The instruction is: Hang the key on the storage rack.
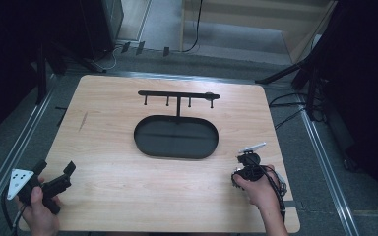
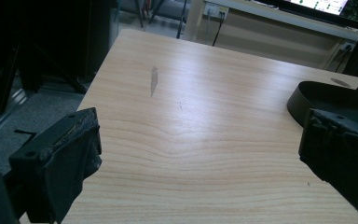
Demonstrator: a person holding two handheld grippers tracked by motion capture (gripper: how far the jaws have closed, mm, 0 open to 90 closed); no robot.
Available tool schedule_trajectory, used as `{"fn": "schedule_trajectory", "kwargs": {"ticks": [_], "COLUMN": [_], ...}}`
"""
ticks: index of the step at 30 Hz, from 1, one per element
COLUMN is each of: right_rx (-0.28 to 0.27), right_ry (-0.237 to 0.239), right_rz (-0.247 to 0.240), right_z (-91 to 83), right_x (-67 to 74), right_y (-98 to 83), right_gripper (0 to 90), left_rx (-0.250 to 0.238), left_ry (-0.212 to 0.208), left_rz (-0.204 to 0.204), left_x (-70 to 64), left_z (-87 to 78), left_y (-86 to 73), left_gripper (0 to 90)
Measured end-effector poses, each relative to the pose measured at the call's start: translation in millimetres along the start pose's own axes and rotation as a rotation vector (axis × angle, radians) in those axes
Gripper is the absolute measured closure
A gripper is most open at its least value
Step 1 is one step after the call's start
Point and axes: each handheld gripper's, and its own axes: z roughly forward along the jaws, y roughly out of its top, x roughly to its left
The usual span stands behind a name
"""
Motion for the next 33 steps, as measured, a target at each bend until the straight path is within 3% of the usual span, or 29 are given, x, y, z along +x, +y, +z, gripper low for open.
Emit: {"fn": "schedule_trajectory", "kwargs": {"ticks": [4,8,11,13,14,16,18,22,26,33], "right_rx": [0.012,-0.012,-0.025,-0.043,-0.056,-0.058,-0.046,-0.025,-0.03,-0.012], "right_ry": [0.017,0.04,0.038,0.029,0.058,0.071,0.077,0.069,0.029,0.011], "right_rz": [-0.002,-0.018,-0.024,-0.03,-0.02,-0.02,-0.021,-0.013,-0.005,-0.016], "right_z": [-1.8,-9.7,-12.9,-16.2,-18.4,-18.7,-17.4,-13.6,-7.0,0.3], "right_x": [-5.8,-13.6,-13.9,-14.0,-14.3,-14.1,-9.7,-3.8,-0.9,1.0], "right_y": [-2.6,-6.1,-7.2,-7.7,-7.7,-7.9,-8.3,-8.5,-6.0,-8.0], "right_gripper": [69.1,87.4,90.0,85.6,77.6,74.8,63.0,56.2,49.7,49.1], "left_rx": [0.0,0.001,0.001,0.001,0.001,0.001,0.004,0.005,0.002,0.003], "left_ry": [-0.001,-0.002,-0.003,-0.003,-0.001,-0.002,-0.002,-0.003,-0.005,-0.005], "left_rz": [0.0,-0.001,0.002,0.002,0.002,0.003,0.005,0.007,0.002,0.0], "left_x": [0.1,0.0,0.0,0.0,-0.1,-0.2,-0.3,-0.4,-0.1,0.0], "left_z": [0.0,0.1,0.0,0.0,0.0,0.1,0.0,-0.1,0.1,0.3], "left_y": [0.0,0.0,0.0,0.0,0.0,0.0,0.0,0.0,0.0,0.1], "left_gripper": [0.0,0.0,0.0,0.0,0.0,0.0,0.0,0.0,0.0,0.0]}}
